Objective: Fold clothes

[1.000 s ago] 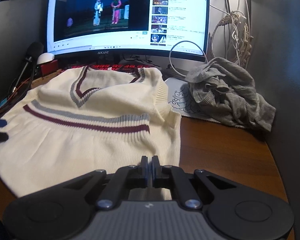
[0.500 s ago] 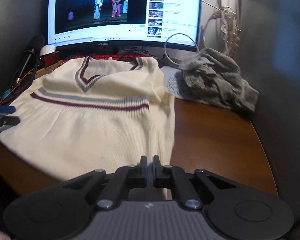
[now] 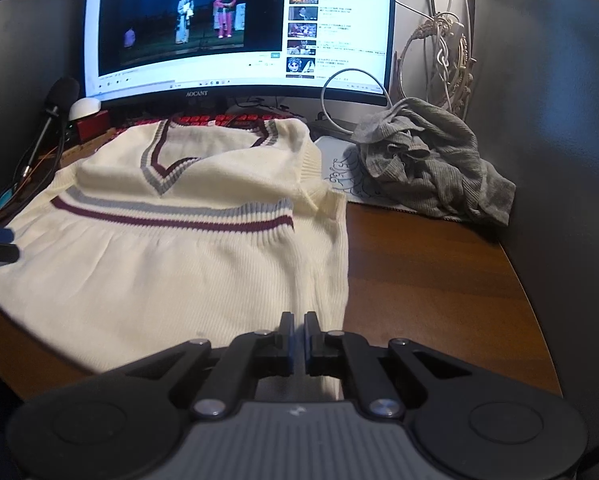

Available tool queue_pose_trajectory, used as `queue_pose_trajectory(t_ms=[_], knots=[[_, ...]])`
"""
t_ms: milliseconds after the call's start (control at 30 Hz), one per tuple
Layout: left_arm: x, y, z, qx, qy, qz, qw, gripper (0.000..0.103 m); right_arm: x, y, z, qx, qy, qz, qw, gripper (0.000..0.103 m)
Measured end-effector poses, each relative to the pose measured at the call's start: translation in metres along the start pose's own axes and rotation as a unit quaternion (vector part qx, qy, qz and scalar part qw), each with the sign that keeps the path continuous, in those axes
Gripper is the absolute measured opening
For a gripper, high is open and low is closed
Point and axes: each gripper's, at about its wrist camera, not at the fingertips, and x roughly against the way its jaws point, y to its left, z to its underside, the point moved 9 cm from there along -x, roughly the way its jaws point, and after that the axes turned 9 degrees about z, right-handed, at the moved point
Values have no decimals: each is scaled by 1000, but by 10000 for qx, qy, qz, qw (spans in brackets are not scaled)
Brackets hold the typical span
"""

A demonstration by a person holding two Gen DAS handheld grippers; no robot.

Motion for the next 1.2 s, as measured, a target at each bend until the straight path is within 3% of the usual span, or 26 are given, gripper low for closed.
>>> queue_pose_trajectory(t_ms=[100,300,567,733,833,933,1067,1100,1167,1200], knots=[[1,9,0,99,32,47,9999,21,-3,0,-2,-31,-20,11,10000,4],[-21,13,-17,102,117,48,9999,21,-4,0,-4,-83,-14,9,10000,4],[-59,13,-48,-335,639,-170,9972,20,-17,5,-17,54,-24,39,10000,4],[-58,13,-62,-450,585,-41,9973,21,-27,3,-48,10,-132,-150,9998,4],[-49,20,-79,-246,470,233,9983,29,-33,1,-66,-16,-197,-264,9995,4],[-46,30,-99,-34,380,391,9985,31,-39,0,-84,-42,-261,-378,9989,4],[-56,44,-138,-115,149,215,9996,31,-54,3,-124,115,-451,-557,9974,5],[-61,47,-148,-134,97,180,9997,31,-59,5,-137,154,-536,-642,9964,6],[-74,53,-167,-124,24,118,9999,37,-73,9,-161,206,-662,-802,9944,24],[-81,56,-176,-147,11,80,9999,40,-82,10,-172,269,-724,-837,9935,27]])
